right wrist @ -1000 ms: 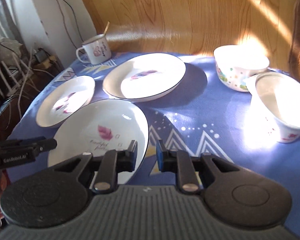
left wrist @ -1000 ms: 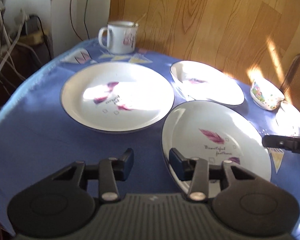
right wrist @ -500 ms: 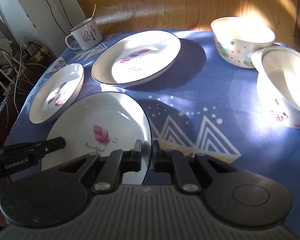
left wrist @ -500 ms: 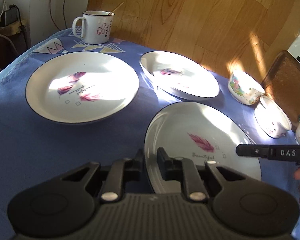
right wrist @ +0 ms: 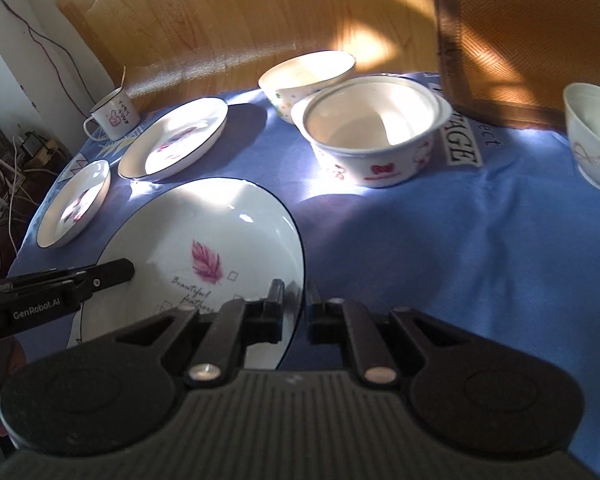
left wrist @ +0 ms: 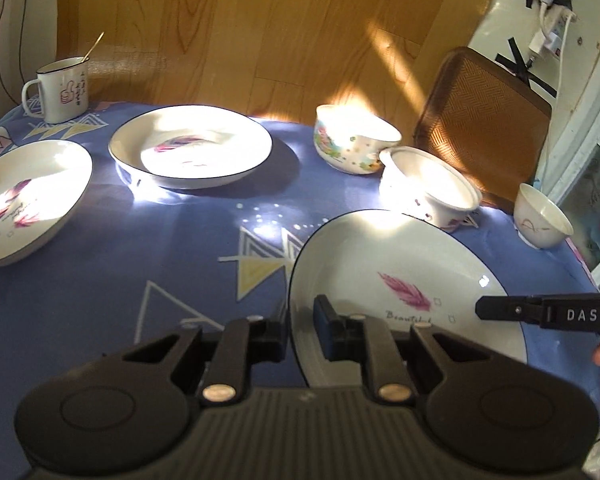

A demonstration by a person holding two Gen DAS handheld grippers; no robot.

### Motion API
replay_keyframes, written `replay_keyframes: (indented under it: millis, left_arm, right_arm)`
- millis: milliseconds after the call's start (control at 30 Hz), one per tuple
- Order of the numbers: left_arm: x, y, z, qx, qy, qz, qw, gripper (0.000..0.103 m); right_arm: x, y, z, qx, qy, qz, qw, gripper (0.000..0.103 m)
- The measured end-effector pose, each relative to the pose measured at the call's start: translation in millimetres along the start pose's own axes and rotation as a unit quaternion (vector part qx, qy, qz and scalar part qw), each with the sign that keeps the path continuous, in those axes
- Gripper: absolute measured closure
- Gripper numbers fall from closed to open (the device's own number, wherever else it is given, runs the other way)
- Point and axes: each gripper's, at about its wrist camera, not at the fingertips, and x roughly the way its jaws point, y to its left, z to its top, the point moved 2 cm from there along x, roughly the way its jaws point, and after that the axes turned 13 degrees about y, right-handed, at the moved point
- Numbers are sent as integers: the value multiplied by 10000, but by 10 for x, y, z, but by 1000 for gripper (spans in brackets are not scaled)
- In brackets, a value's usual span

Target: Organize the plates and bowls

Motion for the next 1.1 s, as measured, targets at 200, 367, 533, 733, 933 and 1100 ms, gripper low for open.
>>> replay_keyframes:
  millis: [200, 367, 533, 733, 933, 1100]
  left_arm:
    - [200, -11, -79, -62, 219, 149, 9996, 88]
    - [224, 15, -121, -79, 74, 300, 9995, 86]
    - [161, 30, -118, 60, 15, 304, 9995, 84]
    - [-342, 473, -5, -255, -445, 427, 9978, 81]
    - [-521, 1092, 793, -610, -364, 747, 9947, 81]
    - [-49, 1486, 1593, -293, 397, 701, 9963, 67]
  right_arm:
    - [189, -146, -152, 109, 100, 41, 9999, 91]
    - [218, -85, -168, -131, -157, -70, 9998, 90]
    - [153, -79, -131, -285, -245, -90, 9993, 85]
    - [-222, 34, 133, -471, -568, 25, 9973, 85]
    - [-104, 509, 846, -924, -318, 409, 9944, 85]
    - [498, 823, 1472, -929, 236, 574, 9937, 85]
